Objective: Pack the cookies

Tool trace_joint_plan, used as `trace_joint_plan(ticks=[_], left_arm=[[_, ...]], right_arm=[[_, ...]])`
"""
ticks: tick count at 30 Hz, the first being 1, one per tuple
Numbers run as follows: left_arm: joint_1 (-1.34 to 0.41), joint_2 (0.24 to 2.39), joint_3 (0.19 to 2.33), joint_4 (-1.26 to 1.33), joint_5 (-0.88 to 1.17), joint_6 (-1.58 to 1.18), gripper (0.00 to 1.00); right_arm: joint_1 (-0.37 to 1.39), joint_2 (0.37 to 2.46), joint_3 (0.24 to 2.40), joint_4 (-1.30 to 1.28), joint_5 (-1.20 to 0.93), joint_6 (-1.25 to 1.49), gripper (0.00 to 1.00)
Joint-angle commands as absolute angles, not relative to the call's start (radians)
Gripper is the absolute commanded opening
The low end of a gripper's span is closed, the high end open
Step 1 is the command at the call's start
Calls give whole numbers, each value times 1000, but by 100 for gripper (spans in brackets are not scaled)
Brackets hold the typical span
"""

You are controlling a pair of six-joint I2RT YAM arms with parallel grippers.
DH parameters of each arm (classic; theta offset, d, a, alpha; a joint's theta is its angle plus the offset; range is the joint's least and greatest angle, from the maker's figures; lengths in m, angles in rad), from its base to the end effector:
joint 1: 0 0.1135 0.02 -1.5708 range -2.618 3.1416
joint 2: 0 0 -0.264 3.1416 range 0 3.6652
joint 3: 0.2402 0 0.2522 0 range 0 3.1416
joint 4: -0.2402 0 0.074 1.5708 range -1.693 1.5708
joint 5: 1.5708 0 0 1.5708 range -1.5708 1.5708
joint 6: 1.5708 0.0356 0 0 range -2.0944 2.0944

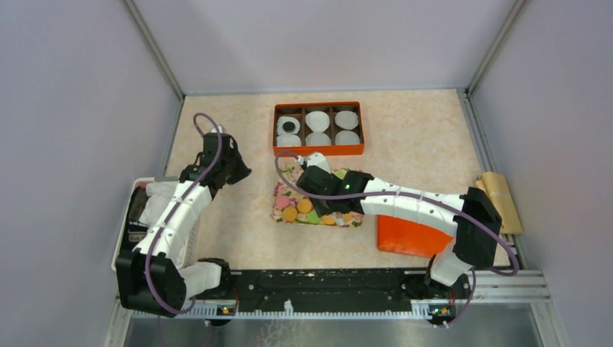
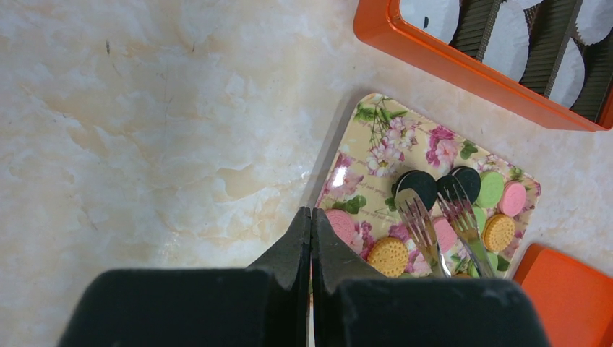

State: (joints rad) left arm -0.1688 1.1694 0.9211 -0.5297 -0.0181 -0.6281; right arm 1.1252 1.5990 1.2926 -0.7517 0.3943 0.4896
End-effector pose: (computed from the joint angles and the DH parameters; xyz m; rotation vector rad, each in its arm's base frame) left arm 0.2437 -0.0409 0.2776 -0.5503 2.3144 -0.3665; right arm 0.1552 0.2932 0.2676 -0.6587 2.4225 0.1285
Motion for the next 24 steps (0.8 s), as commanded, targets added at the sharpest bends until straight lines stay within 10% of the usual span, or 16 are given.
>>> trace_joint_plan(ticks=[1,24], left_arm=[[-161,1167,913,-495,-6,-620,0],[-128,1174,962,-511,-28,-610,0]], right_arm=[[1134,1607,1406,-728,459,450,0],[991,1793,1704,-657,468,285,0]])
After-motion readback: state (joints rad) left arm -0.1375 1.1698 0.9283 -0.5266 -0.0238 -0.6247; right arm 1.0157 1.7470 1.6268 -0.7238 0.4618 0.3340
